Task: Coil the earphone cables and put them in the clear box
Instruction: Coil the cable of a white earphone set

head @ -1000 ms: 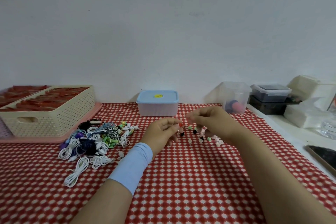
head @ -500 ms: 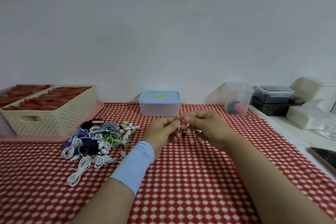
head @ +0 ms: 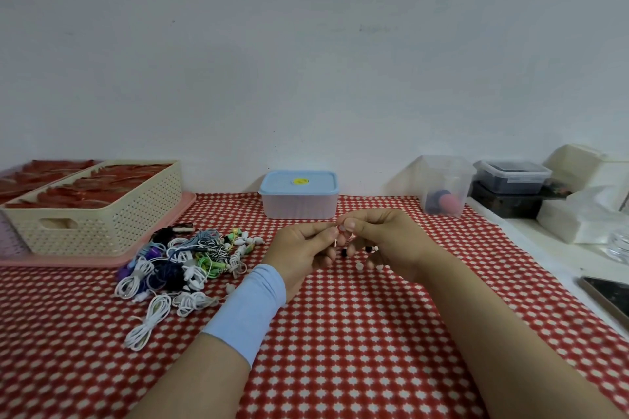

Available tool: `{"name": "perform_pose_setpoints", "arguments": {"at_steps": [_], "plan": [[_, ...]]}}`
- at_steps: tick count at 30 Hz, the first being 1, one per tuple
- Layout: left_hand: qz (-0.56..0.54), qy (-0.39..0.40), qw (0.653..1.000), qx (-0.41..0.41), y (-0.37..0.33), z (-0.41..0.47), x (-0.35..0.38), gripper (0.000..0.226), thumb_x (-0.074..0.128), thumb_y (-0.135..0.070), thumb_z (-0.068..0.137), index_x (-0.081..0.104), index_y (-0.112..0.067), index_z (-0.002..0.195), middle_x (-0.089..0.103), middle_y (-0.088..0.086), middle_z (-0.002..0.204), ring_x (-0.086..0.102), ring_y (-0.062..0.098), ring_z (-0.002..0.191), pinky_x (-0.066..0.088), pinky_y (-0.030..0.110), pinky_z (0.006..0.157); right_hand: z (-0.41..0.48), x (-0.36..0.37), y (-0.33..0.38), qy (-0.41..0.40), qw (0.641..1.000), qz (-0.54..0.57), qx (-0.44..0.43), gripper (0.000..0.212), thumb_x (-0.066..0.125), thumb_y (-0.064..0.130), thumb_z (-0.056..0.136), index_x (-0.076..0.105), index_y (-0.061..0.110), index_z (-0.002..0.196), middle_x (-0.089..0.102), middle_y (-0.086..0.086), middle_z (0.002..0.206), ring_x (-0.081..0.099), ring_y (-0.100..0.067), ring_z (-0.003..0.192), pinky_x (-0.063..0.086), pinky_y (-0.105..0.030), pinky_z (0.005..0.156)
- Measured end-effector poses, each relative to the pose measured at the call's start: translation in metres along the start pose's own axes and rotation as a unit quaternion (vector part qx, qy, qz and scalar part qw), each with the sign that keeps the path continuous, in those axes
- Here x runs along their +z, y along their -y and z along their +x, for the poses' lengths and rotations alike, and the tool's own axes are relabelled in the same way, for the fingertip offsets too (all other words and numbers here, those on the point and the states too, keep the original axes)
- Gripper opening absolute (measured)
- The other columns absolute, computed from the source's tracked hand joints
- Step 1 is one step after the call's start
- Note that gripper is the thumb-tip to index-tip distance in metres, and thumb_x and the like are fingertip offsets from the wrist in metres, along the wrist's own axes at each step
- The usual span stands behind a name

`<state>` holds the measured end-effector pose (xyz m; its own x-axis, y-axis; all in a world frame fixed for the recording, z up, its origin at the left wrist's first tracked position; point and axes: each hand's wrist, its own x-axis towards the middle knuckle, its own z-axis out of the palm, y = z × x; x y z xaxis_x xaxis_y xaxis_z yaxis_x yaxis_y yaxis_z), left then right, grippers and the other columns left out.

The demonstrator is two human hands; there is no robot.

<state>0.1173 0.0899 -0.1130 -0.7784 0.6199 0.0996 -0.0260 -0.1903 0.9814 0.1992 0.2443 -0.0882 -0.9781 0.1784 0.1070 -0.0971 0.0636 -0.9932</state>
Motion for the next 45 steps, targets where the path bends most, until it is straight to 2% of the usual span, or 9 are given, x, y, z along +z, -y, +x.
{"name": "perform_pose_setpoints", "arguments": {"at_steps": [4, 10, 19, 27, 33, 39, 45], "plan": [[-0.055, 0.006, 0.998, -0.016, -0.002, 0.000, 0.003, 0.016, 0.057, -0.008, 0.096, 0.071, -0.002, 0.093, 0.066, 0.003, 0.074, 0.057, 0.006, 0.059, 0.050, 0.016, 0.056, 0.002, 0.000, -0.002, -0.008, 1.000, 0.019, -0.019, 0.018, 0.061, 0.012, 0.097, 0.077, 0.005, 0.100, 0.073, -0.012, 0.082, 0.065, -0.017, 0.069, 0.048, -0.027, 0.047], [-0.083, 0.012, 0.996, -0.031, -0.003, -0.001, 0.006, 0.017, 0.056, -0.008, 0.097, 0.070, -0.002, 0.090, 0.066, 0.003, 0.073, 0.059, 0.006, 0.059, 0.051, 0.015, 0.054, 0.001, -0.002, -0.002, -0.009, 0.999, 0.009, -0.030, 0.018, 0.062, 0.011, 0.097, 0.077, 0.003, 0.104, 0.074, -0.016, 0.086, 0.068, -0.021, 0.075, 0.053, -0.031, 0.050], [-0.037, 0.016, 0.999, -0.011, -0.003, -0.002, 0.002, 0.018, 0.059, -0.012, 0.096, 0.070, -0.004, 0.107, 0.069, 0.004, 0.079, 0.061, 0.011, 0.061, 0.052, 0.020, 0.056, 0.000, -0.002, -0.001, -0.017, 0.999, -0.014, -0.042, 0.019, 0.059, 0.010, 0.099, 0.073, 0.002, 0.108, 0.073, -0.015, 0.085, 0.066, -0.021, 0.067, 0.054, -0.032, 0.049], [0.004, 0.011, 1.000, -0.001, -0.003, -0.003, 0.000, 0.016, 0.061, -0.010, 0.095, 0.073, -0.005, 0.103, 0.072, 0.007, 0.082, 0.062, 0.013, 0.064, 0.053, 0.022, 0.058, 0.001, -0.002, -0.001, -0.025, 0.995, -0.065, -0.074, 0.017, 0.062, 0.008, 0.097, 0.076, -0.001, 0.097, 0.074, -0.019, 0.083, 0.063, -0.023, 0.064, 0.058, -0.035, 0.051], [0.039, 0.010, 0.999, 0.011, -0.002, -0.003, -0.002, 0.015, 0.062, -0.010, 0.094, 0.075, -0.005, 0.100, 0.073, 0.008, 0.084, 0.062, 0.012, 0.066, 0.052, 0.022, 0.061, -0.002, -0.007, 0.001, -0.016, 0.998, -0.043, -0.040, 0.013, 0.069, 0.007, 0.090, 0.080, 0.006, 0.097, 0.076, -0.018, 0.087, 0.064, -0.021, 0.064, 0.055, -0.031, 0.050], [0.098, 0.003, 0.994, 0.040, -0.003, -0.003, -0.002, 0.016, 0.063, -0.008, 0.093, 0.076, -0.008, 0.101, 0.074, 0.006, 0.082, 0.062, 0.010, 0.064, 0.052, 0.021, 0.061, -0.002, -0.007, 0.002, -0.005, 1.000, -0.023, 0.014, 0.015, 0.068, 0.009, 0.091, 0.079, 0.004, 0.101, 0.075, -0.016, 0.088, 0.064, -0.018, 0.067, 0.054, -0.031, 0.053], [0.059, 0.018, 0.997, 0.039, -0.004, -0.003, 0.001, 0.017, 0.060, -0.005, 0.094, 0.075, -0.007, 0.101, 0.072, 0.003, 0.078, 0.061, 0.008, 0.064, 0.051, 0.019, 0.061, -0.002, -0.009, 0.002, -0.005, 1.000, -0.009, 0.015, 0.015, 0.068, 0.006, 0.091, 0.078, 0.003, 0.101, 0.074, -0.016, 0.087, 0.064, -0.018, 0.067, 0.054, -0.030, 0.052]]}}
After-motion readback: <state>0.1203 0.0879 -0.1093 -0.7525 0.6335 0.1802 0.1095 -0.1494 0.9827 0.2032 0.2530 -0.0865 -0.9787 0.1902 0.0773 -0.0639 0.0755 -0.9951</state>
